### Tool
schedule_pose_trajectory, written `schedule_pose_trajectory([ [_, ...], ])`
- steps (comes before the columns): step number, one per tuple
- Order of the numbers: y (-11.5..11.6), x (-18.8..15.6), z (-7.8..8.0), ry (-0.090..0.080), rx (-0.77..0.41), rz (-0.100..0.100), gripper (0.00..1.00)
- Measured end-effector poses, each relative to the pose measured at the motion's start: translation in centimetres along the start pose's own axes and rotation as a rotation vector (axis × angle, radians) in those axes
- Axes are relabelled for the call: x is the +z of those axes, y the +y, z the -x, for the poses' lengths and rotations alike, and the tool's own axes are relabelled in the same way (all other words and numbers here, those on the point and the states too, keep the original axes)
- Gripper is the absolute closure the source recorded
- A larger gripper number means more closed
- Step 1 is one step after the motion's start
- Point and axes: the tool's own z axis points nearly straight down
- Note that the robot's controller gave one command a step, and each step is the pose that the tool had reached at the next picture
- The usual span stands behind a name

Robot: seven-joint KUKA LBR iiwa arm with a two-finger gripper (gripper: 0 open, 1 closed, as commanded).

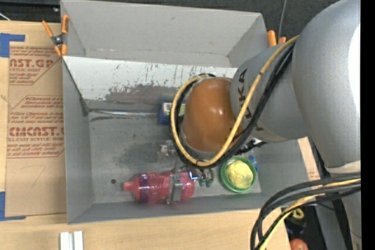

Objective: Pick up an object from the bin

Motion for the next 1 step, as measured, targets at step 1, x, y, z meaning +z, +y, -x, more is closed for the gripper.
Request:
schedule_pose_trajectory([
  [1,1.56,2.83,0.29,-0.023,0.072,0.005,0.0],
])
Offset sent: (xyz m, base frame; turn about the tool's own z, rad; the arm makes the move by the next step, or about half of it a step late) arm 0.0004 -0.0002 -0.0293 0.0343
